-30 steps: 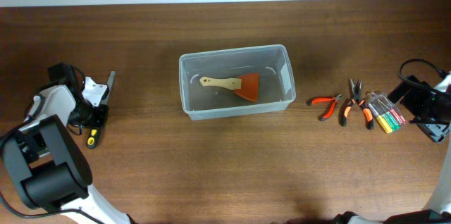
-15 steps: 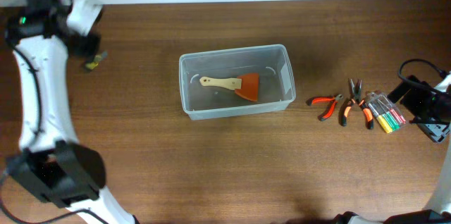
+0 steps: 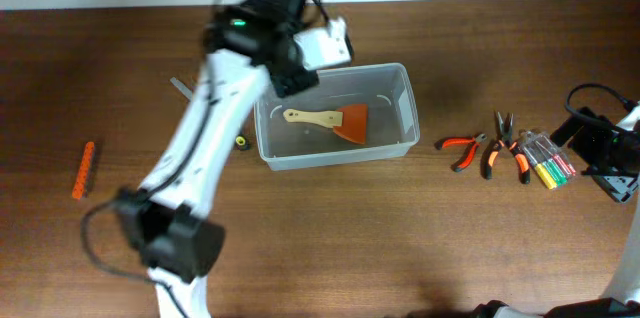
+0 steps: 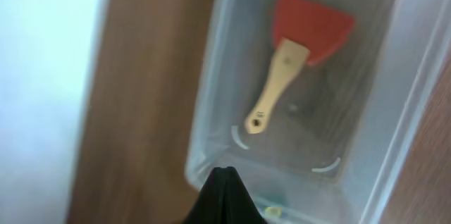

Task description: Pack container

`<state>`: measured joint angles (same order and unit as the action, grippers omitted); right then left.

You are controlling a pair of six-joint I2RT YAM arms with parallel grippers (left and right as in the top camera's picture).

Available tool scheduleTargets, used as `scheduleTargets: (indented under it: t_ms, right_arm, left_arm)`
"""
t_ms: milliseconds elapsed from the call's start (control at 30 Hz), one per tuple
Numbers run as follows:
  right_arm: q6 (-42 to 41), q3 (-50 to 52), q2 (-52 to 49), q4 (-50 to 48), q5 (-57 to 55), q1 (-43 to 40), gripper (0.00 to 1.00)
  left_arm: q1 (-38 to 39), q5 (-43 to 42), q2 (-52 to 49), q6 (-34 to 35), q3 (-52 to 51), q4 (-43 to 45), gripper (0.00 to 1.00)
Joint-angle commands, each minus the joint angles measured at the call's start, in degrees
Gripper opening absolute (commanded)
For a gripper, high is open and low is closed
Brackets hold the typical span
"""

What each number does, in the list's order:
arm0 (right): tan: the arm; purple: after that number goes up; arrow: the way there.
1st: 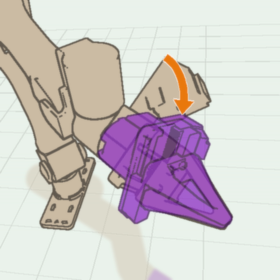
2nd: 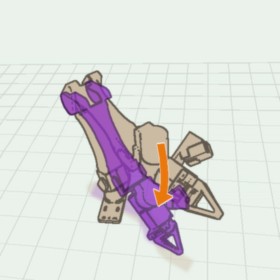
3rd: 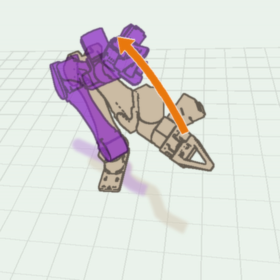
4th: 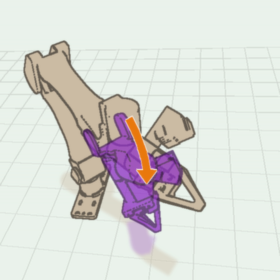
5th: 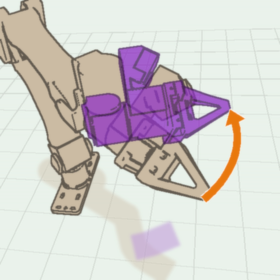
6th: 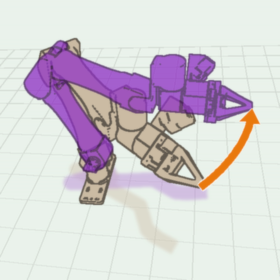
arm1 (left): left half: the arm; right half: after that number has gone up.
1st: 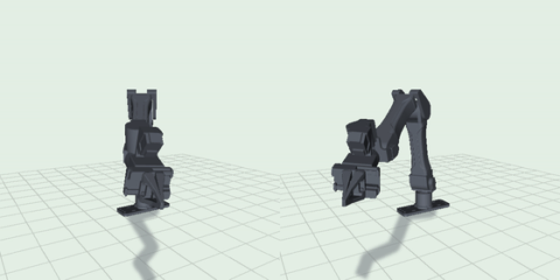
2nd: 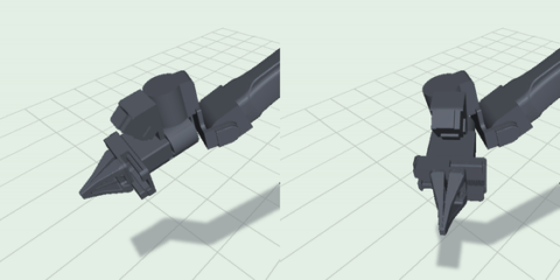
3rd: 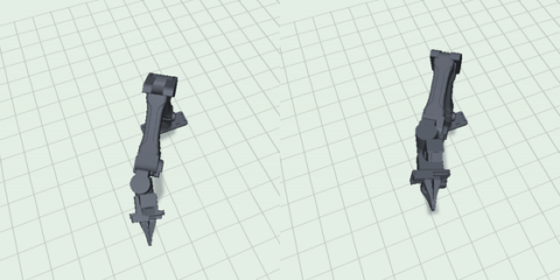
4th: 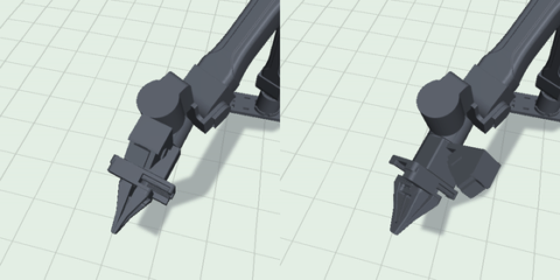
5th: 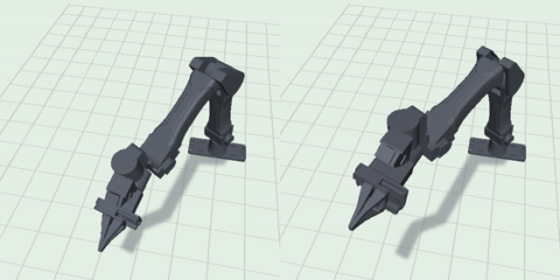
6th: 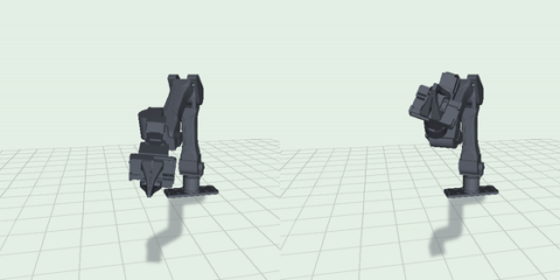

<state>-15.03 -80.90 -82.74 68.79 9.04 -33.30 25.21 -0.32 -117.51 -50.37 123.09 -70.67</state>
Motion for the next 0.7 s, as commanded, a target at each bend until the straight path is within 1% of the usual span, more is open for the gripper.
scheduleTargets:
  t_ms: [0, 33, 133, 200, 233, 267, 300, 333, 367, 400, 433, 467, 533, 567, 600, 633, 667]
  right_arm:
    - [-0.50, -1.05, -0.26, 0.00, -0.48, -0.15, 0.99]
    - [-0.50, -1.05, -0.26, 0.00, -0.48, -0.15, 0.99]
    - [-0.50, -1.05, -0.26, 0.00, -0.48, -0.15, 0.98]
    - [-0.50, -1.05, -0.26, -0.02, -0.48, -0.15, 0.99]
    - [-0.50, -1.05, -0.26, 0.00, -0.48, -0.15, 0.98]
    - [-0.50, -1.05, -0.26, 0.00, -0.48, -0.15, 0.99]
    - [-0.50, -1.05, -0.26, -0.02, -0.48, -0.15, 0.99]
    - [-0.50, -1.05, -0.26, -0.02, -0.48, -0.15, 0.99]
    - [-0.50, -1.05, -0.26, -0.02, -0.48, -0.15, 0.98]
    - [-0.50, -1.05, -0.26, -0.02, -0.48, -0.15, 0.99]
    - [-0.50, -1.05, -0.26, -0.02, -0.48, -0.15, 0.99]
    - [-0.50, -1.05, -0.26, -0.02, -0.48, -0.15, 0.98]
    - [-0.50, -1.05, -0.26, 0.00, -0.48, -0.15, 0.99]
    - [-0.50, -1.05, -0.26, 0.02, -0.48, -0.15, 0.99]
    - [-0.50, -1.05, -0.26, 0.00, -0.48, -0.15, 0.98]
    - [-0.50, -1.05, -0.26, 0.00, -0.48, -0.15, 0.99]
    - [-0.50, -1.05, -0.26, 0.00, -0.48, -0.15, 0.99]
  left_arm:
    - [0.22, 5.09, -0.09, 1.66, -0.07, 0.85, 0.02]
    - [-0.20, 6.67, -0.09, 4.92, -0.04, 1.38, 0.02]
    - [-3.15, 10.80, -0.13, 17.57, -0.04, 2.03, 0.02]
    - [-6.23, 10.43, -0.13, 27.65, -0.07, 2.03, 0.03]
    - [-8.37, 10.38, -0.13, 34.25, -0.07, 1.92, 0.06]
    - [-9.94, 9.55, -0.13, 38.95, -0.07, 1.90, 0.09]
    - [-11.72, 6.34, -0.13, 43.19, -0.07, 1.90, 0.18]
    - [-13.03, 1.90, -0.15, 45.11, -0.07, 2.03, 0.36]
    - [-14.38, -4.55, -0.28, 45.64, -0.07, 1.84, 0.59]
    - [-15.39, -9.42, -0.31, 45.59, -0.07, 1.60, 0.66]
    - [-16.39, -12.57, -0.46, 45.57, -0.07, 1.49, 0.66]
    - [-17.25, -12.98, -0.57, 45.62, -0.07, 1.36, 0.59]
    - [-18.71, -10.56, -0.98, 47.01, -0.11, 0.33, 0.31]
    - [-19.39, -8.02, -1.31, 50.95, -0.20, -0.31, 0.27]
    - [-20.09, -4.81, -1.75, 57.00, -0.26, -1.51, 0.34]
    - [-20.59, -3.02, -2.36, 61.18, -0.37, -2.56, 0.42]
    - [-21.07, -2.29, -3.13, 64.28, -0.39, -3.91, 0.47]
